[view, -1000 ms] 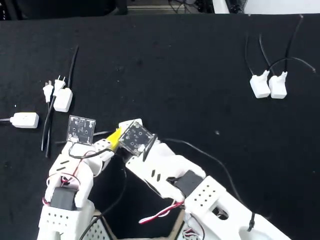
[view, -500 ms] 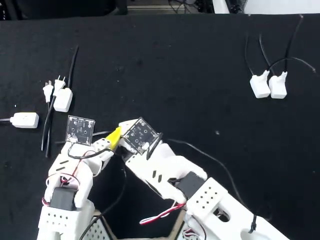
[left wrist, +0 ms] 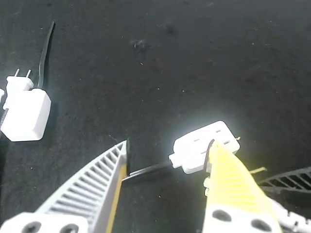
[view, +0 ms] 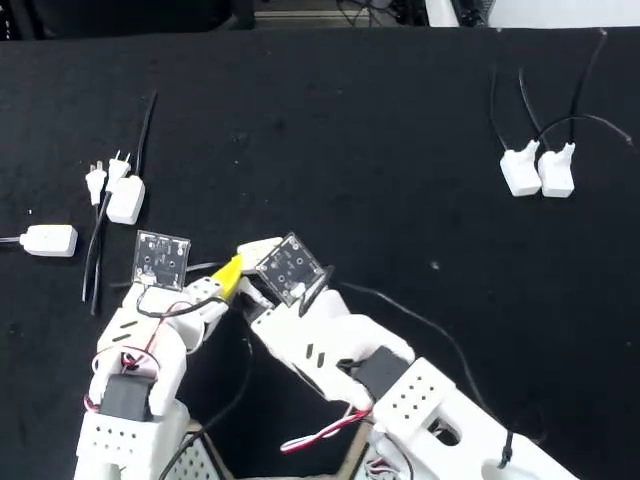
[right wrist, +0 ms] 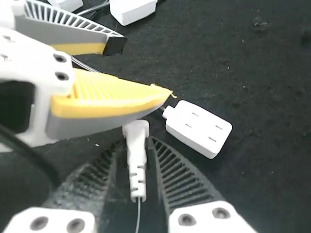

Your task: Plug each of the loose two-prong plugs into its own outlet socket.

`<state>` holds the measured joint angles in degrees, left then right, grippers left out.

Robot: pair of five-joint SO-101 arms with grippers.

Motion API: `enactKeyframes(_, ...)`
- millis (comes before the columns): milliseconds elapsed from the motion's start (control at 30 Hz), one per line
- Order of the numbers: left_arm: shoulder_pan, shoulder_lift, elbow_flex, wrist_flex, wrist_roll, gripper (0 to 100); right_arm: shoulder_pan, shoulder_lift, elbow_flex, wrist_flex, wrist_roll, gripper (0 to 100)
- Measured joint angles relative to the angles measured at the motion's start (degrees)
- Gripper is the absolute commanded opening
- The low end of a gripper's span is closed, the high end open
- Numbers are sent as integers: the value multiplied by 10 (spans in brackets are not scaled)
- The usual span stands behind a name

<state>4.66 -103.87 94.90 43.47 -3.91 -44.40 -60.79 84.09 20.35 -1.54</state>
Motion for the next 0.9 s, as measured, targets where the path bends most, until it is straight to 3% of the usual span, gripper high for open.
enactKeyframes(200, -6, 0, 0, 1, 0, 267, 4, 0, 0, 4, 14, 11)
enactKeyframes(400, -111, 7, -4, 5, 22, 267, 55, -11, -2, 63, 47, 10)
enactKeyframes(567, -122, 4, -6, 5, 45, 267, 75, -7, -36, 96, 52, 10)
enactKeyframes(900, -124, 29, -27, 6, 46, 267, 101, 216, -203, 182, 52, 10)
